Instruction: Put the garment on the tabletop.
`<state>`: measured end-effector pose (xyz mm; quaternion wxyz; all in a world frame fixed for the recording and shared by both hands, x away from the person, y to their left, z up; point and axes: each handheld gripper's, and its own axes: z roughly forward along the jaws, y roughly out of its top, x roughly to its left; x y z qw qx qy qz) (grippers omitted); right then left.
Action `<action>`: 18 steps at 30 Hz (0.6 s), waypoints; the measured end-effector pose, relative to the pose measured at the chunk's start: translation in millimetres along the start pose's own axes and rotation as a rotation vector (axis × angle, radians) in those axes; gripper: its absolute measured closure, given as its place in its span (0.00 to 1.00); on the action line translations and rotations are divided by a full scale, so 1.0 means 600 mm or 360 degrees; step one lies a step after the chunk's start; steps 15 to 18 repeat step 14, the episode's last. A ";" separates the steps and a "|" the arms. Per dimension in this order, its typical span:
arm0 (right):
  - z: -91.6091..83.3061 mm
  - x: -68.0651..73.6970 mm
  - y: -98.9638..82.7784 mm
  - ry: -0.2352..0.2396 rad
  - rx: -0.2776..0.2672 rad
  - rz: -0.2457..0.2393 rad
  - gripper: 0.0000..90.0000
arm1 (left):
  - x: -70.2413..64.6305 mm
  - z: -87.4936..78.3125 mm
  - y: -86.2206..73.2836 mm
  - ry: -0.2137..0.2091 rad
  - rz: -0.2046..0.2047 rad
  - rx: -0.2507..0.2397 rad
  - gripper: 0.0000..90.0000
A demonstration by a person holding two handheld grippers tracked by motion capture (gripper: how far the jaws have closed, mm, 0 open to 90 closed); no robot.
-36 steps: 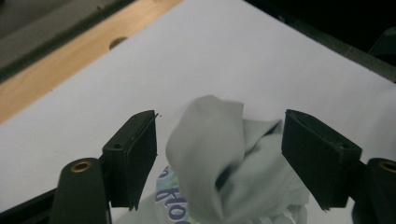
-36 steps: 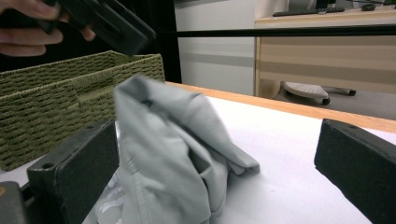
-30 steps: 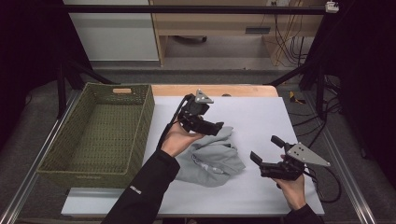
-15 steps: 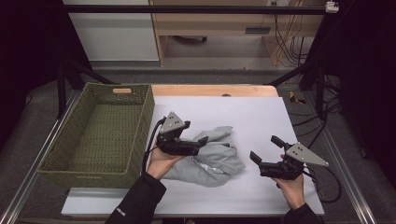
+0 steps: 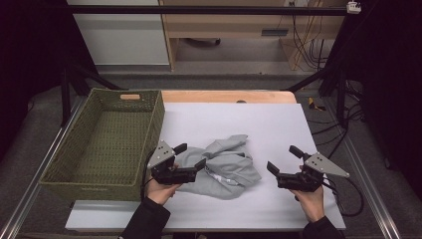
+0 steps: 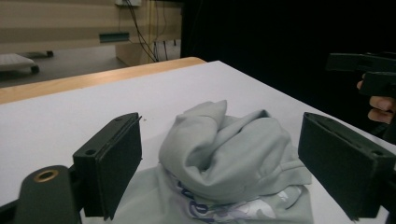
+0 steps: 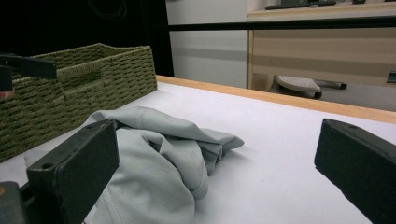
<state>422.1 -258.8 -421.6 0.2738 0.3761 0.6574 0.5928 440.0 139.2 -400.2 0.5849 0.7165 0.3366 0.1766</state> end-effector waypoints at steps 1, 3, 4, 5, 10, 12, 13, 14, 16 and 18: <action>0.000 0.000 0.000 0.0000 0.0000 0.0000 0.00 | 0.001 -0.003 -0.003 0.0010 0.0004 -0.0016 0.14; 0.000 0.000 -0.001 0.0003 0.0006 -0.0005 0.00 | 0.004 -0.010 -0.008 0.0015 -0.0002 -0.0032 0.13; 0.000 0.000 -0.001 0.0003 0.0005 -0.0003 0.00 | 0.006 -0.013 -0.011 0.0015 0.0000 -0.0042 0.13; -0.001 0.001 -0.001 0.0008 0.0008 0.0003 0.00 | 0.006 -0.016 -0.013 0.0024 0.0009 -0.0045 0.13; 0.000 -0.001 -0.006 0.0004 0.0016 -0.0005 0.00 | 0.012 -0.023 -0.023 0.0044 0.0018 -0.0048 0.12; 0.000 -0.001 -0.007 0.0011 0.0023 0.0008 0.00 | 0.013 -0.024 -0.025 0.0052 0.0030 -0.0049 0.11; 0.001 -0.002 -0.008 0.0008 0.0023 -0.0001 0.00 | 0.013 -0.024 -0.025 0.0054 0.0034 -0.0042 0.11; 0.001 -0.001 -0.009 0.0004 0.0029 0.0003 0.00 | 0.013 -0.024 -0.026 0.0052 0.0027 -0.0043 0.11; 0.001 -0.001 -0.009 0.0004 0.0029 0.0003 0.00 | 0.013 -0.024 -0.026 0.0052 0.0027 -0.0043 0.11; 0.001 -0.001 -0.009 0.0004 0.0029 0.0003 0.00 | 0.013 -0.024 -0.026 0.0052 0.0027 -0.0043 0.11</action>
